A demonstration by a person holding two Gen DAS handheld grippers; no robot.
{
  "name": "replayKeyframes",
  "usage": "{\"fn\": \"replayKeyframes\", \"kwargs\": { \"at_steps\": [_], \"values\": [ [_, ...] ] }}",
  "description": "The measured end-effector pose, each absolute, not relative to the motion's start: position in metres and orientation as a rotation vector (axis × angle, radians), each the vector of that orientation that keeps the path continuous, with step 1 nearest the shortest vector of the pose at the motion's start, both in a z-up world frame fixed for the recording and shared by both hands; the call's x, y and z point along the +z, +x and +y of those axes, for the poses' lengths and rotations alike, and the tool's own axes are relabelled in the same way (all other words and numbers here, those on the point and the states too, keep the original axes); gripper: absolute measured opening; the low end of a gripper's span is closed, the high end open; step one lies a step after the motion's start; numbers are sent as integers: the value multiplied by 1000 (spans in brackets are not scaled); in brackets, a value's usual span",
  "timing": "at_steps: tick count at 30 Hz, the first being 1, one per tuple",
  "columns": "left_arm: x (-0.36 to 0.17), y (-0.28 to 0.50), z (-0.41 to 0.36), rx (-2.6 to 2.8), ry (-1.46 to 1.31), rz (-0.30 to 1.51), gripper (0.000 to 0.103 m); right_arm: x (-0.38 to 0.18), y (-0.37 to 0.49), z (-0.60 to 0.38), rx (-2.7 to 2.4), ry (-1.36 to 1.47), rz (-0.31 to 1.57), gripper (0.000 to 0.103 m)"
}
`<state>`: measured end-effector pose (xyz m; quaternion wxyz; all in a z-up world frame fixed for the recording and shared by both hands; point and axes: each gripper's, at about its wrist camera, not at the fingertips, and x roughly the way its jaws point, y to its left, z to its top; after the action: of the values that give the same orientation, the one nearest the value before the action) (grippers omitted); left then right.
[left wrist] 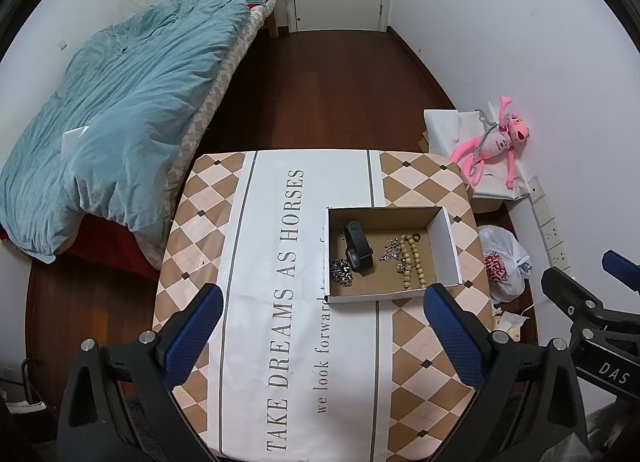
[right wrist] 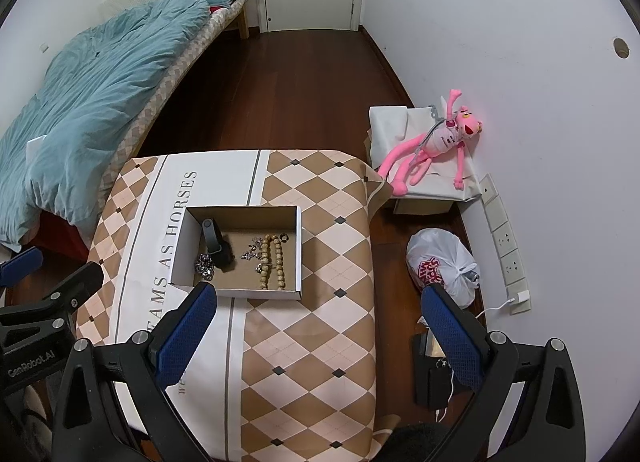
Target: Organize jewelry
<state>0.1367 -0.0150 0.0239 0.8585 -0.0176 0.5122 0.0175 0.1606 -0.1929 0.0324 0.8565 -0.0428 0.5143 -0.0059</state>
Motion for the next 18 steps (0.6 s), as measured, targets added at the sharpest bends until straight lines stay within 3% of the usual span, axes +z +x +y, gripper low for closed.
{"fn": "replayKeyframes", "kwargs": {
  "at_steps": [18],
  "values": [
    [27, 135, -14, 40, -34, 1074, 102, 29, 156, -191, -5, -94, 1088, 103]
  ]
}}
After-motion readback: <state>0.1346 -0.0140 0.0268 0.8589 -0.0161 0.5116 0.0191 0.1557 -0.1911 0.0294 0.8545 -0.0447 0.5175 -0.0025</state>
